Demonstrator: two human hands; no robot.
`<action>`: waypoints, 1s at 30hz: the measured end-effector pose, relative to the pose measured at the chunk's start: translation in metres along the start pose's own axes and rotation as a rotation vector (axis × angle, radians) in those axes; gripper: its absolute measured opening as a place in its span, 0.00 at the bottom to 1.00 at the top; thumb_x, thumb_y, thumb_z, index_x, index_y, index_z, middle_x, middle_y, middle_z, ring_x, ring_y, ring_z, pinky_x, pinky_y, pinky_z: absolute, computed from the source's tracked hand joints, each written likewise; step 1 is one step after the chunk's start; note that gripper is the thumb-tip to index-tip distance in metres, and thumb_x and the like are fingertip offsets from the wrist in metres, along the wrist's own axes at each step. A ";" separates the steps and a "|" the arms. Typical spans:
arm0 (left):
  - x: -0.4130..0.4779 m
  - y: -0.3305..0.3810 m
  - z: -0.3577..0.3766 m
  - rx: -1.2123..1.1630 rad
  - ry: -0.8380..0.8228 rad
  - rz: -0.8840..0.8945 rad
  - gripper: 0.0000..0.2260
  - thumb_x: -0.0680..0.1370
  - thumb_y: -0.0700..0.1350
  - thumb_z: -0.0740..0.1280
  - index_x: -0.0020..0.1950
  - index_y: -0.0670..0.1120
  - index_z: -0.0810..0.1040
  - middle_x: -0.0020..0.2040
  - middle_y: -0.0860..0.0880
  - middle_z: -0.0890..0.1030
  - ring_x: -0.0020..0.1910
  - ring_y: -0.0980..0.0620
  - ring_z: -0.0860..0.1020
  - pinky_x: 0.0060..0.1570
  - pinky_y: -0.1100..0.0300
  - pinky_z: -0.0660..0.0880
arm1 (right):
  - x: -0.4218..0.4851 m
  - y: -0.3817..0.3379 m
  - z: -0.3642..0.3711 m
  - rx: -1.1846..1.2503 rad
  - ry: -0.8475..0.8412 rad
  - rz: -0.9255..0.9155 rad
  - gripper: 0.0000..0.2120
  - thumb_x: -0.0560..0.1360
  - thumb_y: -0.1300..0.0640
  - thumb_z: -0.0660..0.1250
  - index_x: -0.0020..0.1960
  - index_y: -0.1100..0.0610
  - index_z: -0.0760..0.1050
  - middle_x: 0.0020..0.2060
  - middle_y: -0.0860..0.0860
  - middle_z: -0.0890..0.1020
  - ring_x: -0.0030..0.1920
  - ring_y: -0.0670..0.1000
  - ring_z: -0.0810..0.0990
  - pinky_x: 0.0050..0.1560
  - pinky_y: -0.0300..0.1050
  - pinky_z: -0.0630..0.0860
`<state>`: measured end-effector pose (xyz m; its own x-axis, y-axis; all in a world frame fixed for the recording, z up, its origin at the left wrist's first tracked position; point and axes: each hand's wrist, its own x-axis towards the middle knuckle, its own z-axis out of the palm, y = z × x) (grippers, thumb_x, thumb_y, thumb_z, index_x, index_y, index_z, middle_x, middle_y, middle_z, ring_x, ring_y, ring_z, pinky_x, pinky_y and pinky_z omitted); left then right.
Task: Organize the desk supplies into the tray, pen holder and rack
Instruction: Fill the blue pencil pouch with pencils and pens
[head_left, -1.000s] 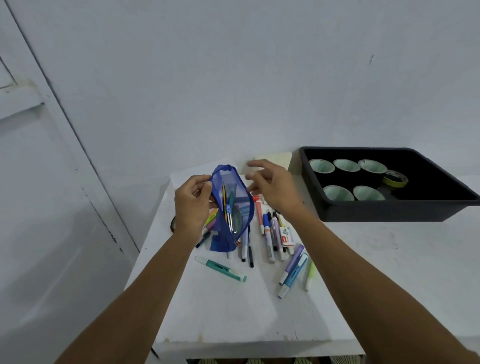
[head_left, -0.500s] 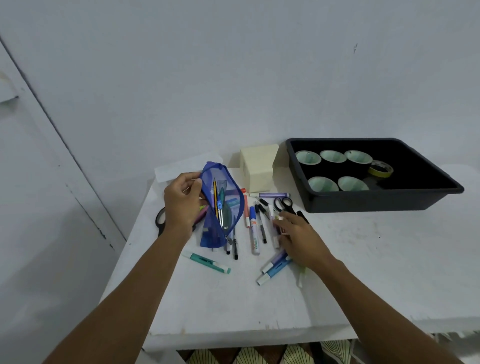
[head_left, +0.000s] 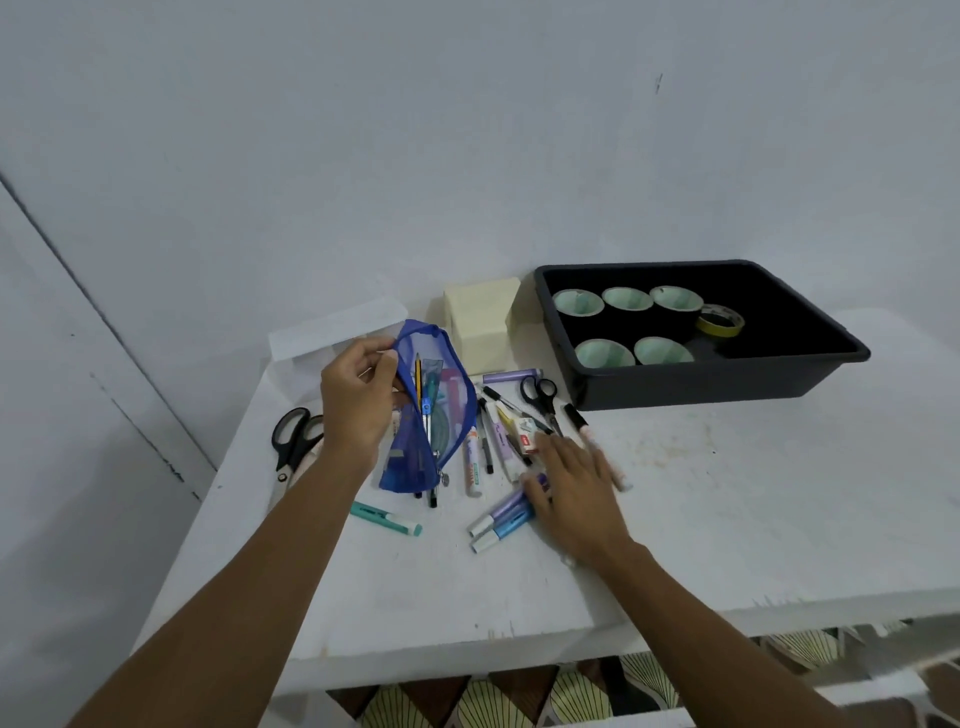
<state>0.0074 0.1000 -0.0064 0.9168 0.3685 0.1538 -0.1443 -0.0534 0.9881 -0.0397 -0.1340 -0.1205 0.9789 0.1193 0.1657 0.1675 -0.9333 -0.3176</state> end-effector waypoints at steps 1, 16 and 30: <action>-0.001 0.001 0.002 -0.001 -0.005 0.004 0.07 0.78 0.38 0.64 0.53 0.44 0.81 0.43 0.46 0.83 0.35 0.53 0.82 0.34 0.57 0.80 | 0.002 -0.003 0.001 0.014 -0.011 -0.003 0.30 0.79 0.39 0.45 0.77 0.52 0.55 0.75 0.50 0.63 0.76 0.51 0.57 0.77 0.56 0.48; 0.011 0.014 -0.046 0.026 0.131 0.089 0.07 0.78 0.38 0.63 0.50 0.43 0.80 0.40 0.47 0.83 0.33 0.49 0.81 0.35 0.55 0.81 | 0.034 -0.045 -0.002 -0.004 -0.012 -0.125 0.29 0.79 0.40 0.44 0.77 0.50 0.55 0.77 0.51 0.58 0.77 0.52 0.52 0.76 0.57 0.42; 0.039 0.005 -0.107 0.020 0.193 0.074 0.07 0.79 0.38 0.63 0.49 0.46 0.80 0.41 0.46 0.83 0.33 0.51 0.80 0.33 0.59 0.79 | 0.073 -0.110 0.026 -0.108 -0.051 -0.292 0.25 0.79 0.42 0.50 0.73 0.48 0.64 0.73 0.50 0.65 0.75 0.52 0.57 0.75 0.62 0.47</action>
<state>0.0024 0.2138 0.0046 0.8152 0.5342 0.2239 -0.1990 -0.1047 0.9744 0.0160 -0.0141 -0.0975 0.8965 0.4015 0.1875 0.4314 -0.8875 -0.1618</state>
